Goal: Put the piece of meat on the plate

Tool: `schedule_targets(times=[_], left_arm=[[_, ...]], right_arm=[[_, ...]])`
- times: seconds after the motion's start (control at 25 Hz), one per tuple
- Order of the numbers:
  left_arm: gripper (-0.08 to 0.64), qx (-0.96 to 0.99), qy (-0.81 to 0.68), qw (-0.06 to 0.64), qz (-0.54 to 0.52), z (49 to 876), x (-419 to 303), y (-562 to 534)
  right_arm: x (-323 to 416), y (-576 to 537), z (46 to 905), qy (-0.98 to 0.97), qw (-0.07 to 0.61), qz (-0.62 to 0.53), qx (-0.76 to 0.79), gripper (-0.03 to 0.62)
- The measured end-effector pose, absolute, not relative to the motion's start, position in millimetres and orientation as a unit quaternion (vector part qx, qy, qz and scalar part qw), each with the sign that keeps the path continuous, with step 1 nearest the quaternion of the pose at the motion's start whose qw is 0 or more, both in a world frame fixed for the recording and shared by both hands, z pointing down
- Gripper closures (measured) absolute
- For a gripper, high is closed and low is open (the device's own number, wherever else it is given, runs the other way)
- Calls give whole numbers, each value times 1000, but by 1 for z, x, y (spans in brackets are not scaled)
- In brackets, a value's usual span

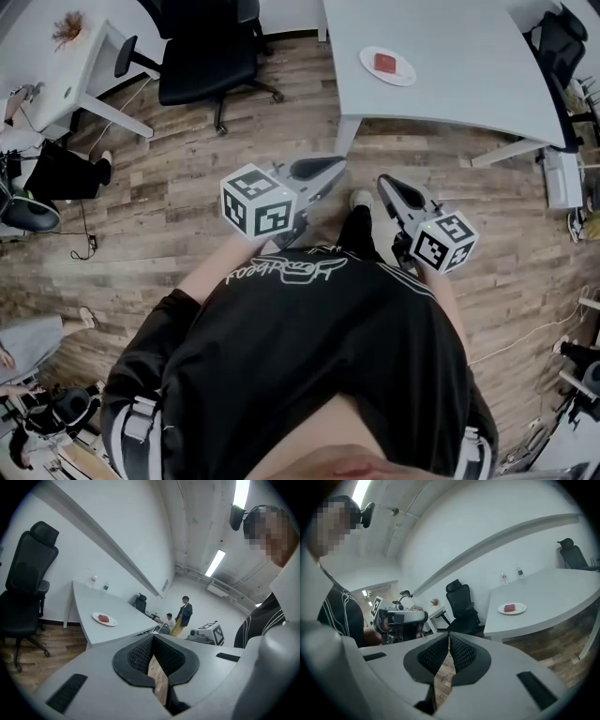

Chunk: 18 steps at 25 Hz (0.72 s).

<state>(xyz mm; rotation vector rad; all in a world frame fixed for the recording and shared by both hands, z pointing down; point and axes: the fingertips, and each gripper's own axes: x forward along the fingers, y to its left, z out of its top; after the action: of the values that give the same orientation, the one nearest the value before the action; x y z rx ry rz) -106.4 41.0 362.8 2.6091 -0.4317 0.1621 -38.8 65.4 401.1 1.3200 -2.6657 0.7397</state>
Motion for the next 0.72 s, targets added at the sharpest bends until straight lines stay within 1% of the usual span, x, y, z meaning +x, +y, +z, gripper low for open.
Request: schedule_targets(times=[0.32, 0.72], left_arm=[[551, 954, -148, 252, 67, 372, -114, 56], [552, 957, -138, 245, 70, 378, -115, 67]], right_arm=[[-49, 81, 409, -864, 46, 254, 433, 577], [-56, 84, 415, -865, 57, 261, 424, 578]])
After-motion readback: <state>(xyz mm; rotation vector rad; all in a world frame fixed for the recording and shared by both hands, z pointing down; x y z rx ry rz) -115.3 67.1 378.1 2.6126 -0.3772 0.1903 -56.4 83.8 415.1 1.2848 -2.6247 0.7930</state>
